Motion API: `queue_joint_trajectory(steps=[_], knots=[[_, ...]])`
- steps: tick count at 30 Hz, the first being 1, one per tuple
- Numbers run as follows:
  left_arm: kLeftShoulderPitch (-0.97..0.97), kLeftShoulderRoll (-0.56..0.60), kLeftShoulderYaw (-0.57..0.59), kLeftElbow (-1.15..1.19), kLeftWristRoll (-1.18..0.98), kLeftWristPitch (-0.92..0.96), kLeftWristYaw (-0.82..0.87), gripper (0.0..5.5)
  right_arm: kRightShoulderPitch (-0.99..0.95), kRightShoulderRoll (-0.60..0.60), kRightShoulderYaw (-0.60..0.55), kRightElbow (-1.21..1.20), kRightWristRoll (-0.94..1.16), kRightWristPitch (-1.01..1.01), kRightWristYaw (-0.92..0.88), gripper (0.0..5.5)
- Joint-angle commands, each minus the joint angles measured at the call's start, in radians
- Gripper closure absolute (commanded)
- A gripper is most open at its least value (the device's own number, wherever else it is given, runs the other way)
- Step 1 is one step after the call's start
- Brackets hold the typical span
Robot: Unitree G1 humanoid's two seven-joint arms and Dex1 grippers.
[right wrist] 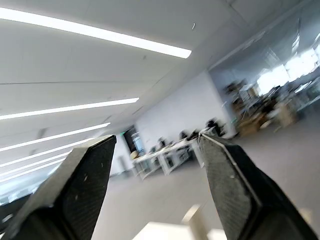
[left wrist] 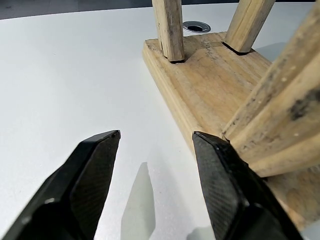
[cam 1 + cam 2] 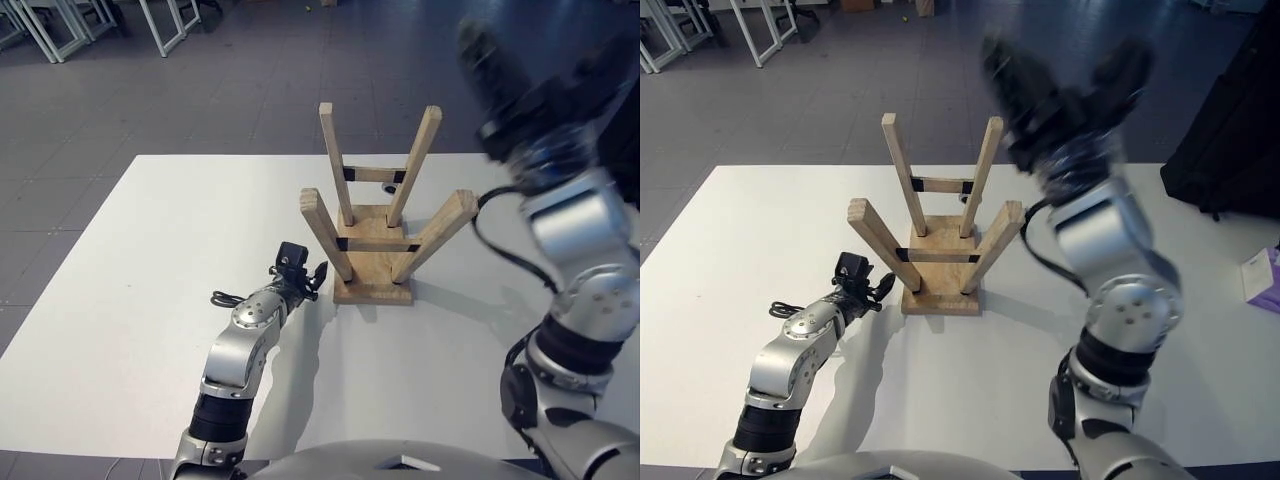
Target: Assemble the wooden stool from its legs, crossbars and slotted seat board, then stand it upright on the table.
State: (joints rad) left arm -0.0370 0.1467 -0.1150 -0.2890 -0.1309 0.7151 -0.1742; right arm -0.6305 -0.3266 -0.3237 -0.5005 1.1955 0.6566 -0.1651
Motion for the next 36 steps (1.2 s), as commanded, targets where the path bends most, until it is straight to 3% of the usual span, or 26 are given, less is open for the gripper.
queue_joint_trajectory(steps=[1, 3, 5, 7, 10, 12, 17, 22, 24, 27, 31, 33, 36], knots=[[0.041, 0.005, 0.013, -0.015, 0.008, 0.003, 0.012, 2.83, 0.145, -0.295, 0.048, 0.101, -0.341, -0.018, 0.174, 2.45], [0.041, 0.01, 0.019, -0.013, 0.007, 0.004, 0.01, 2.83, 0.3, -0.4, 0.203, 0.187, -0.632, -0.176, 0.286, 2.45], [0.034, 0.017, 0.018, -0.004, 0.008, 0.003, 0.003, 2.83, 0.41, -0.396, 0.296, 0.27, -0.777, -0.273, 0.337, 2.45], [0.022, 0.03, 0.024, 0.006, 0.008, 0.001, -0.007, 2.83, 0.436, -0.338, 0.38, 0.223, -0.817, -0.273, 0.361, 2.45], [0.011, 0.052, 0.053, 0.026, 0.006, -0.009, -0.012, 2.83, 0.319, -0.181, 0.541, 0.0, -0.753, -0.176, 0.402, 2.45], [-0.006, 0.082, 0.093, 0.05, 0.004, -0.02, -0.018, 2.83, 0.272, -0.128, 0.568, -0.08, -0.719, -0.118, 0.41, 2.45], [-0.055, 0.216, 0.256, 0.142, 0.0, -0.066, -0.041, 2.83, 0.286, -0.158, 0.504, -0.081, -0.726, -0.065, 0.461, 2.45], [-0.048, 0.339, 0.33, 0.176, 0.002, -0.112, -0.104, 2.83, 0.338, -0.17, 0.442, -0.114, -0.68, -0.016, 0.502, 2.45], [0.043, 0.438, 0.354, 0.018, -0.141, -0.077, -0.328, 2.83, 0.391, -0.207, 0.357, -0.135, -0.564, 0.044, 0.569, 2.45], [0.136, 0.625, 0.44, -0.192, -0.369, 0.06, -0.61, 2.28, 0.471, -0.263, 0.205, -0.115, -0.461, 0.106, 0.611, 2.51], [0.108, 0.882, 0.609, -0.275, -0.565, 0.238, -0.811, 1.63, 0.53, -0.294, 0.118, -0.081, -0.475, 0.101, 0.613, 2.51], [0.007, 0.883, 0.614, -0.318, -0.706, 0.307, -0.788, 1.27, 0.545, -0.294, 0.121, -0.072, -0.499, 0.087, 0.61, 2.51], [-0.134, 0.808, 0.57, -0.422, -0.992, 0.362, -0.638, 1.27, 0.552, -0.296, 0.133, -0.037, -0.544, 0.067, 0.612, 2.51]])
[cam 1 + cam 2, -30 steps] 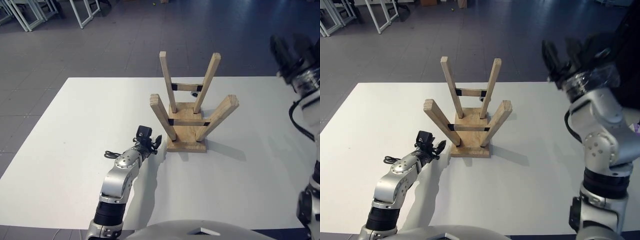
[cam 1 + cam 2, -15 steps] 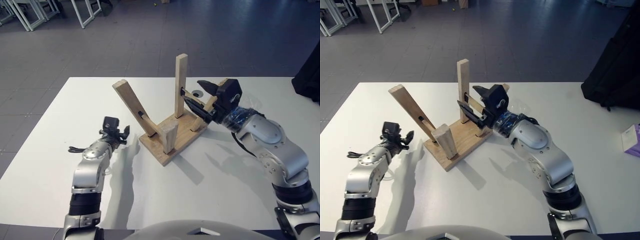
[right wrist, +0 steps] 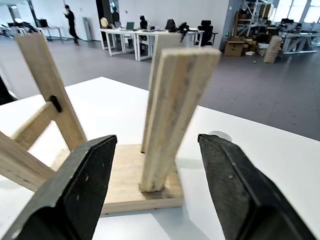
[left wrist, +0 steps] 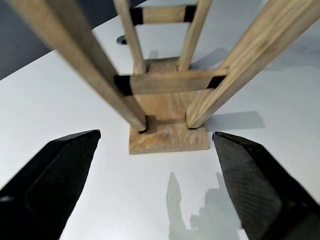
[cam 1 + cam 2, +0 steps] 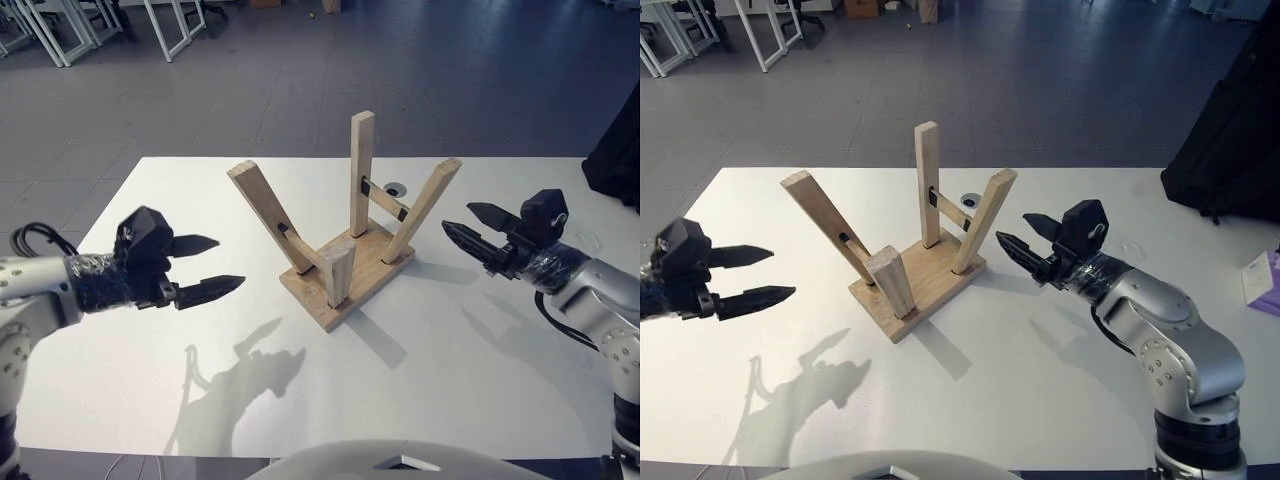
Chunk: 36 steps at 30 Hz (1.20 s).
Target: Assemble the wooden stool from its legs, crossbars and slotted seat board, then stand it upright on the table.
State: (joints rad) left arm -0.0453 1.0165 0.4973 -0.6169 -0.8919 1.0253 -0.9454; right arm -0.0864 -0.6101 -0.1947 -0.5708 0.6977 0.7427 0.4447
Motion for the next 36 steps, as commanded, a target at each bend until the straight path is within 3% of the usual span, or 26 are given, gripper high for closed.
queue_joint_trajectory(steps=[1, 5, 12, 15, 22, 25, 29, 36], knots=[[-0.152, -0.075, -0.056, -0.108, -0.289, 0.057, 0.191, 1.27, 0.006, -0.014, 0.005, 0.045, -0.058, -0.025, 0.005, 2.51], [-0.214, -0.101, -0.152, -0.14, -0.401, 0.058, 0.408, 1.27, -0.013, -0.018, -0.006, 0.083, -0.089, -0.045, 0.015, 2.51], [-0.284, -0.272, -0.488, -0.163, -0.28, 0.043, 0.63, 1.27, -0.047, 0.0, 0.002, 0.093, -0.105, -0.053, 0.01, 2.51], [-0.262, -0.302, -0.557, -0.146, -0.172, 0.026, 0.679, 1.51, -0.07, 0.002, -0.011, 0.107, -0.112, -0.057, 0.009, 2.51], [-0.199, -0.184, -0.514, -0.107, -0.08, -0.054, 0.448, 2.74, -0.105, -0.104, -0.032, 0.169, -0.111, -0.033, 0.108, 2.51], [-0.189, -0.081, -0.527, -0.023, 0.029, -0.152, 0.253, 3.27, -0.044, -0.231, -0.077, 0.188, -0.022, -0.026, 0.358, 2.51], [-0.18, -0.073, -0.52, 0.039, 0.112, -0.254, 0.148, 4.0, -0.051, -0.307, -0.111, 0.337, -0.008, -0.049, 0.515, 2.51], [-0.147, -0.058, -0.495, 0.162, 0.164, -0.394, -0.063, 4.27, -0.028, -0.36, -0.079, 0.366, -0.006, -0.046, 0.662, 2.51]])
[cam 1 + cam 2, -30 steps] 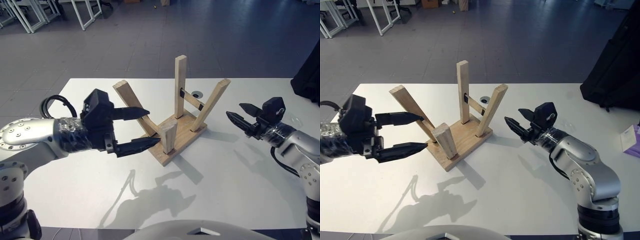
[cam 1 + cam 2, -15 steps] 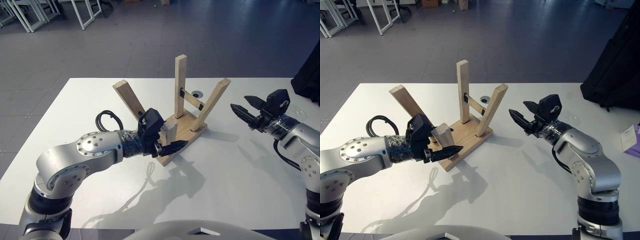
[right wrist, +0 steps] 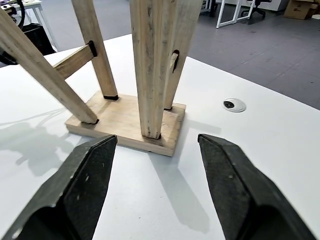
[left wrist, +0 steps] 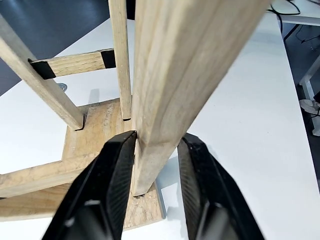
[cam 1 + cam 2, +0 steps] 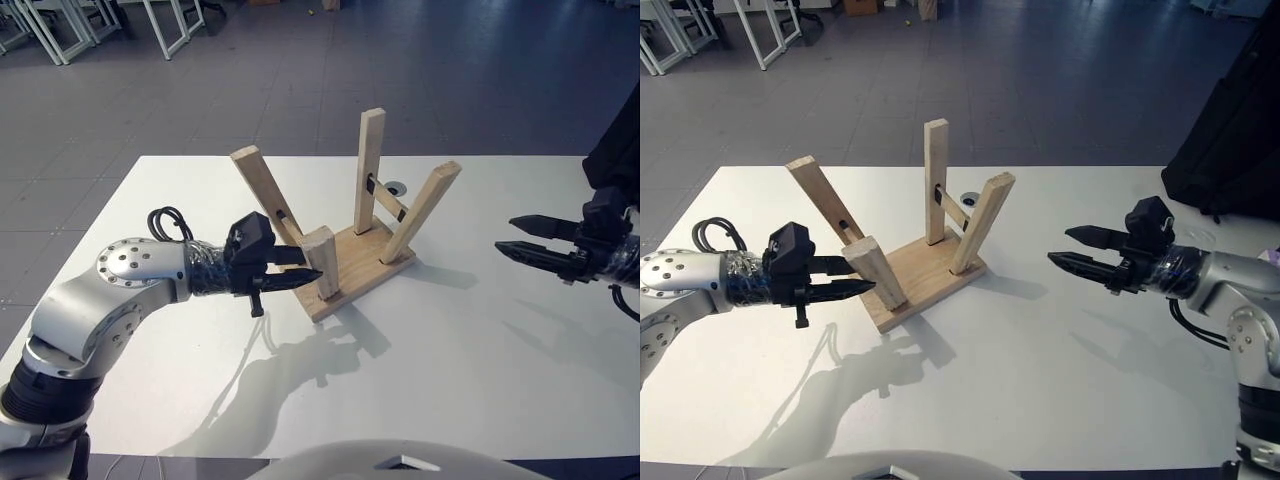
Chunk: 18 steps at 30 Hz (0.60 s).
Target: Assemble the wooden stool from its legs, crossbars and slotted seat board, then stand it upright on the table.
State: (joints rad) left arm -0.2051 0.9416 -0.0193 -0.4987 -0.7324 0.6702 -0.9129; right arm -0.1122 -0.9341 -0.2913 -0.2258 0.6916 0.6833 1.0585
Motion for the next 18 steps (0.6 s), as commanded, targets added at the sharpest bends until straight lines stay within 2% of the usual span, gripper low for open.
queue_joint_trajectory(steps=[1, 9, 13, 18], knots=[[0.016, 0.019, 0.029, 0.059, 0.007, -0.048, -0.118, 4.28, -0.003, -0.039, 0.021, 0.026, 0.0, 0.013, 0.059, 2.51], [-0.025, 0.089, 0.073, 0.19, 0.082, -0.131, -0.291, 4.47, -0.041, -0.078, 0.098, 0.012, 0.033, 0.086, 0.172, 2.51], [-0.076, 0.105, 0.052, 0.244, 0.119, -0.16, -0.369, 4.47, -0.116, -0.056, 0.162, -0.003, 0.012, 0.07, 0.165, 2.51], [-0.157, 0.068, 0.025, 0.319, 0.14, -0.142, -0.386, 4.47, -0.3, 0.004, 0.26, 0.076, -0.06, 0.031, 0.137, 2.51]])
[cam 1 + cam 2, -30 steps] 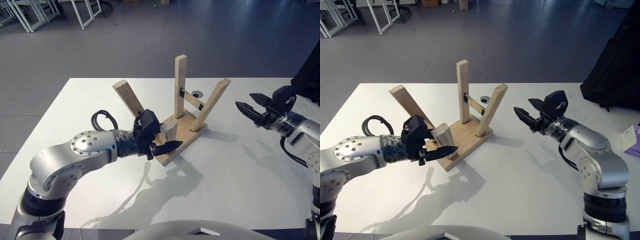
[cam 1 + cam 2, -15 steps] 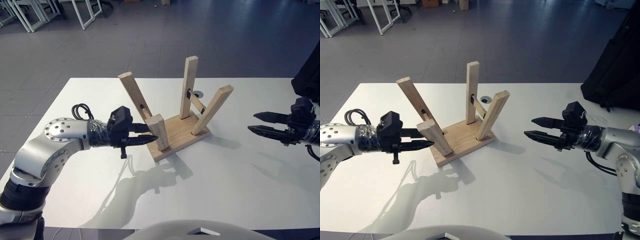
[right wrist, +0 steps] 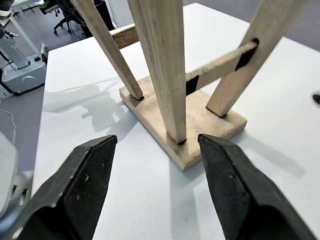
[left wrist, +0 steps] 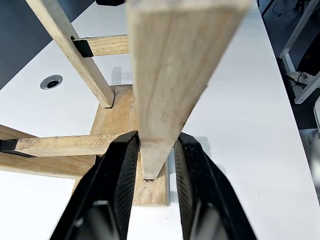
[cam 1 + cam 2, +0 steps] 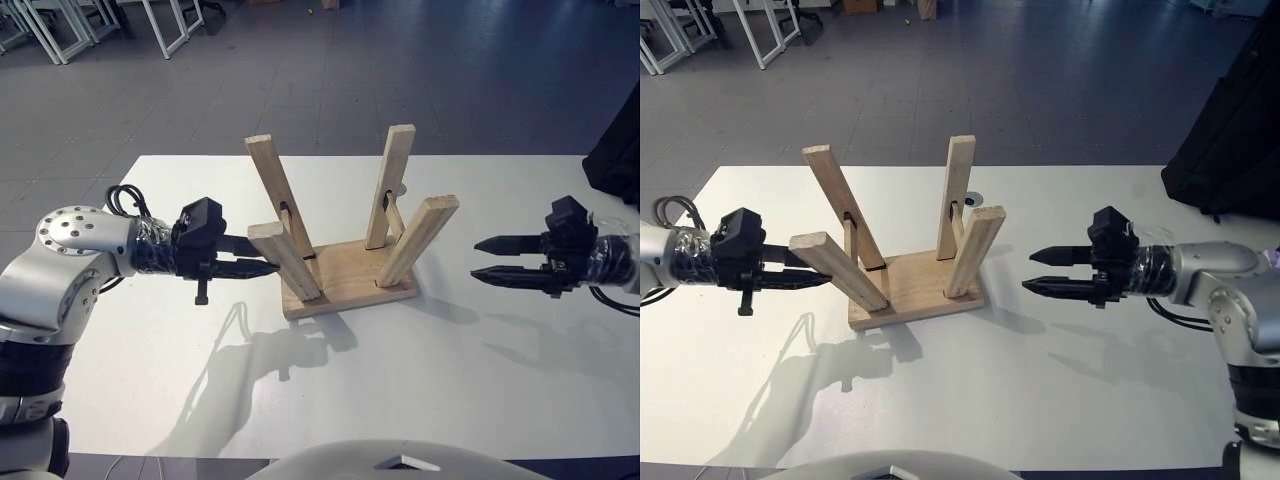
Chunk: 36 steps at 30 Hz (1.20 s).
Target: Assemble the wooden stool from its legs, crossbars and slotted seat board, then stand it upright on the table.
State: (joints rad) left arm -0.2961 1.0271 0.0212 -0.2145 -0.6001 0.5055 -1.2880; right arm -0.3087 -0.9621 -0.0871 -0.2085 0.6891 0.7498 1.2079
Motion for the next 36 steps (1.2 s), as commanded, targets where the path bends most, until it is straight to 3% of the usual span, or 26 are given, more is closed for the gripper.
queue_joint_trajectory(steps=[1, 10, 19, 23, 30, 36], knots=[[-0.076, -0.027, -0.016, 0.035, -0.001, 0.035, -0.008, 4.47, -0.139, 0.052, 0.079, 0.078, -0.077, -0.047, -0.018, 2.51], [-0.102, -0.069, -0.029, 0.053, 0.019, 0.016, -0.034, 4.47, -0.3, 0.175, 0.193, 0.138, -0.127, -0.056, -0.006, 2.51], [-0.113, -0.062, -0.056, 0.139, 0.021, 0.043, -0.137, 4.47, -0.279, 0.207, 0.144, 0.065, 0.078, 0.206, -0.003, 4.11], [-0.09, -0.055, -0.035, 0.129, -0.037, 0.107, -0.18, 4.47, -0.249, 0.215, 0.109, 0.0, 0.193, 0.349, -0.019, 4.14], [-0.027, 0.108, -0.003, 0.163, -0.244, 0.4, -0.323, 4.47, -0.202, 0.211, -0.039, 0.021, 0.505, 0.747, -0.121, 4.14], [-0.121, 0.076, -0.071, 0.284, -0.21, 0.421, -0.314, 4.47, -0.283, 0.287, -0.035, 0.281, 0.434, 0.774, -0.266, 4.14]])
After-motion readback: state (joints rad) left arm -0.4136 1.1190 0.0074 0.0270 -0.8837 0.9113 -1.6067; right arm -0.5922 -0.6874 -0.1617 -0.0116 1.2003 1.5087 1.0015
